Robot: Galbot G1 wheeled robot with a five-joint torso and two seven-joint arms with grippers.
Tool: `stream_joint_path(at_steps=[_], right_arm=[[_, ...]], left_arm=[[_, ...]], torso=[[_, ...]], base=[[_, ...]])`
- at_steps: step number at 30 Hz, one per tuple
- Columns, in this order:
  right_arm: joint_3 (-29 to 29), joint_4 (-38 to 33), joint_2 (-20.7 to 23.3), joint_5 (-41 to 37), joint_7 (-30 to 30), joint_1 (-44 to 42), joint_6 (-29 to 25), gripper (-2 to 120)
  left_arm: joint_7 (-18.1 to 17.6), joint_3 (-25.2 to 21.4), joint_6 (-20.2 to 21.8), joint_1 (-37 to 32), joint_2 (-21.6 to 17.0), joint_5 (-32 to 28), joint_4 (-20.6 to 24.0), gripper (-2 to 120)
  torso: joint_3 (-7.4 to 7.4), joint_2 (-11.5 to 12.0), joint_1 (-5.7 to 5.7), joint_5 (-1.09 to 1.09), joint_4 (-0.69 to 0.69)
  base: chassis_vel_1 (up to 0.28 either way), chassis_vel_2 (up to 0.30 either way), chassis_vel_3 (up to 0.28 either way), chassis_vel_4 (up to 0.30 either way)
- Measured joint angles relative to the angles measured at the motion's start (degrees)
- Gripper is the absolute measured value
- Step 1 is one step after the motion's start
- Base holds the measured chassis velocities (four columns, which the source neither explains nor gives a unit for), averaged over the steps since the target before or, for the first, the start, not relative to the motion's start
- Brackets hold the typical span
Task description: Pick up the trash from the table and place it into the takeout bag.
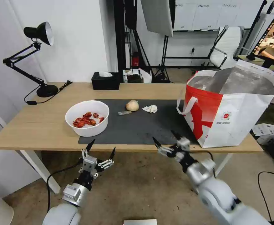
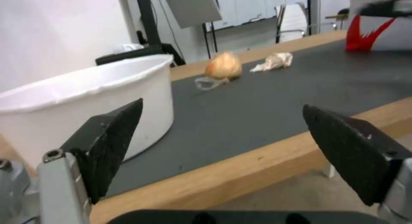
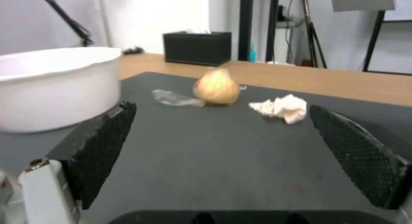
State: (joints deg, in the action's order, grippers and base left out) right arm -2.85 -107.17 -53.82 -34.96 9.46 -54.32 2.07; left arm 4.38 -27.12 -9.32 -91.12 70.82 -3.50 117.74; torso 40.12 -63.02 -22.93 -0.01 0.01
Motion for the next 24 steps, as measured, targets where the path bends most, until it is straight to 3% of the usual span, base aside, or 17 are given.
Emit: stream_joint_path(at_steps=[3,4,7,11,14,24], right_arm=[[-7.18,5.4,-2.31,-2.81,9.03,10.08,5.56,100],[-7.18,5.4,-2.31,-2.81,9.03,10.08,5.56,100],[-11.95,11.9,-5.73,-6.23,18.1,19.16,11.28,100],[-14.62,19.16,-9.7,-7.82,23.28,26.05,13.91,100],[-15.51,24.61,-12.61,-9.78,26.32,29.99,15.94,100],[-18.26,36.99,-18.71,-12.39,26.64,37.08,18.99,100]], left_arm=[[-0.01,-1.34,-0.02,-0.37,0.05,-0.01,-0.07,100],[-0.01,-1.34,-0.02,-0.37,0.05,-0.01,-0.07,100],[-0.01,-2.21,-0.12,-0.63,0.41,-0.06,-0.25,100],[0.0,-2.6,-0.23,-0.71,0.84,-0.09,-0.82,100],[0.01,-2.65,-0.32,-0.71,1.34,-0.11,-1.27,100],[0.07,-2.46,-0.62,0.1,1.65,-0.2,-2.46,100]], torso=[[0.0,0.0,0.0,0.01,-0.02],[0.0,0.0,0.0,0.01,-0.02],[0.0,0.0,0.0,-0.01,-0.01],[-0.01,0.0,0.0,0.0,-0.01],[-0.01,0.0,0.0,-0.01,0.0],[-0.01,0.0,0.01,0.0,-0.01]], base=[[0.0,0.0,0.0,0.0],[0.0,0.0,0.0,0.0],[0.0,0.0,0.0,0.0],[0.0,0.0,0.0,0.0],[0.0,0.0,0.0,0.0],[0.0,0.0,0.0,0.0]])
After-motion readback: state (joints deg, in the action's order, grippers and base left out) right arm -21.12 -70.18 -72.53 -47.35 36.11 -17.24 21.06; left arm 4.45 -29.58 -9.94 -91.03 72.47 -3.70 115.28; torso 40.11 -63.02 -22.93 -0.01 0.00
